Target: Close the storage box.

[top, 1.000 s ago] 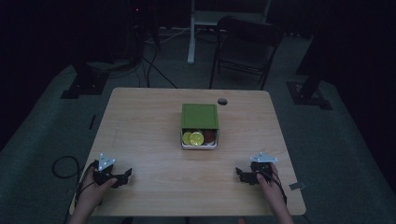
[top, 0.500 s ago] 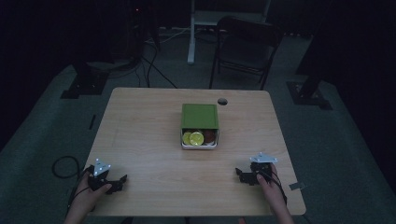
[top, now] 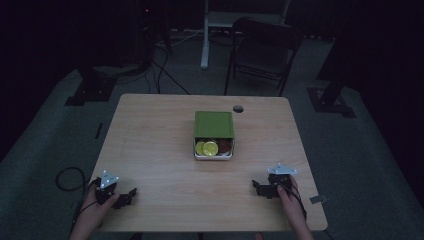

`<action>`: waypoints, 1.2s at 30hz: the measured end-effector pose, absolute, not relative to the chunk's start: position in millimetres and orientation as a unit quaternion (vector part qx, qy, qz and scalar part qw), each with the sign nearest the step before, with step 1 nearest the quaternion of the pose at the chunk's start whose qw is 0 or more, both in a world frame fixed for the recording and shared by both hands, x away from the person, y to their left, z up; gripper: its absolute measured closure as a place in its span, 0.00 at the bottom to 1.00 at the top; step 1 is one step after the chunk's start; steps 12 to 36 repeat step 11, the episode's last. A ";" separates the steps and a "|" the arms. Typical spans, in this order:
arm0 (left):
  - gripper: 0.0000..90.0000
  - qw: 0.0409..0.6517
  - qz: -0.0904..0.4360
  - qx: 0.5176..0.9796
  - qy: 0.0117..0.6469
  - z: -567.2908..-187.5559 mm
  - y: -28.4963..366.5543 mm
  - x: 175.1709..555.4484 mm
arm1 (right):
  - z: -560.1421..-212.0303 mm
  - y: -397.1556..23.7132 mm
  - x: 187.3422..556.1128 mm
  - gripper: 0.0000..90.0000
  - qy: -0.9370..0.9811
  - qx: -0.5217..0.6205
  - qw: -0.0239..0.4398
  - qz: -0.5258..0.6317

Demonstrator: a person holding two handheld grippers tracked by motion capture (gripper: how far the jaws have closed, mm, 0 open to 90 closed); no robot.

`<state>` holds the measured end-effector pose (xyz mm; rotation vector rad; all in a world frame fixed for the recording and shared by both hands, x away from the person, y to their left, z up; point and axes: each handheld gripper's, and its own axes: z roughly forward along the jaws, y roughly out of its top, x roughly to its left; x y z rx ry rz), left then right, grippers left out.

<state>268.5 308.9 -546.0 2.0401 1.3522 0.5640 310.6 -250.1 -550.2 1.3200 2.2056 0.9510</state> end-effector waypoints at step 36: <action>0.04 0.308 0.209 0.779 0.505 -546.3 308.0 269.3 | -550.1 -250.2 310.7 0.14 0.789 0.472 0.199 0.340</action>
